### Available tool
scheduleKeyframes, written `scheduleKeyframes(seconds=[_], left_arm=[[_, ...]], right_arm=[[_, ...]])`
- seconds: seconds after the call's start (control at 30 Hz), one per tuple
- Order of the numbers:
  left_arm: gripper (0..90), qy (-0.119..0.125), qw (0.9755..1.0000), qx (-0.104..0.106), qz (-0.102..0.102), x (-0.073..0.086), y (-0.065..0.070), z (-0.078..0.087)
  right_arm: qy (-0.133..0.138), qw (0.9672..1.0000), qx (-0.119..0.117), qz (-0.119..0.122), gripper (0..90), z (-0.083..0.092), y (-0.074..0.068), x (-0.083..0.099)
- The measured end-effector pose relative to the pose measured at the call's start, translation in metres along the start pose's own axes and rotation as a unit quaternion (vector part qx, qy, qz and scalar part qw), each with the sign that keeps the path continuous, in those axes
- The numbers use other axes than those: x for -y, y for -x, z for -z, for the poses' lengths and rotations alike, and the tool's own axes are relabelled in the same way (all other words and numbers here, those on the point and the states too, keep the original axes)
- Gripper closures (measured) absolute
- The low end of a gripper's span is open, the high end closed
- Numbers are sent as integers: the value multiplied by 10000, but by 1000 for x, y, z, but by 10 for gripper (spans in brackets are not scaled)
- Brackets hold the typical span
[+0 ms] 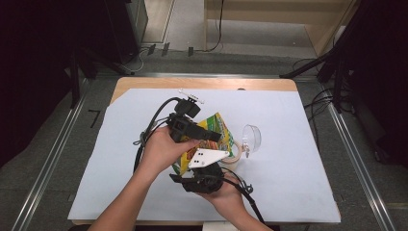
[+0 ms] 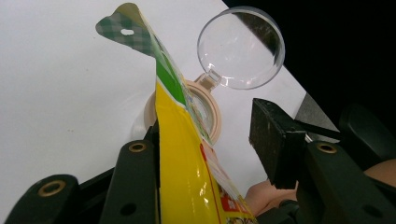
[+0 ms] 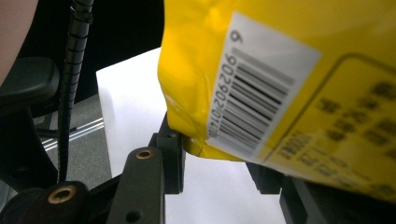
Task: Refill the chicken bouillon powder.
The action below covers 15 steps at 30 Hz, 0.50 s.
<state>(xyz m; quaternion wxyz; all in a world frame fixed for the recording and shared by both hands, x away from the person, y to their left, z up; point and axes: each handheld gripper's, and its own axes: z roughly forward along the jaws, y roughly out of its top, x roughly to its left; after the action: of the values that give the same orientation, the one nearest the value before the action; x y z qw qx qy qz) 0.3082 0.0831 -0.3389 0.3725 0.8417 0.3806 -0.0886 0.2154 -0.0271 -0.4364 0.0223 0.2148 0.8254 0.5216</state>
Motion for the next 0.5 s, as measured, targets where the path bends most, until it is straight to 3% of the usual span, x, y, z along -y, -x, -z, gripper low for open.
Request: scheduleKeyframes(seconds=[0.5], left_arm=[[616,-129,9993,-218,-268,0,2,-1]], right_arm=[[-19,10000,56,11,636,0,0,1]])
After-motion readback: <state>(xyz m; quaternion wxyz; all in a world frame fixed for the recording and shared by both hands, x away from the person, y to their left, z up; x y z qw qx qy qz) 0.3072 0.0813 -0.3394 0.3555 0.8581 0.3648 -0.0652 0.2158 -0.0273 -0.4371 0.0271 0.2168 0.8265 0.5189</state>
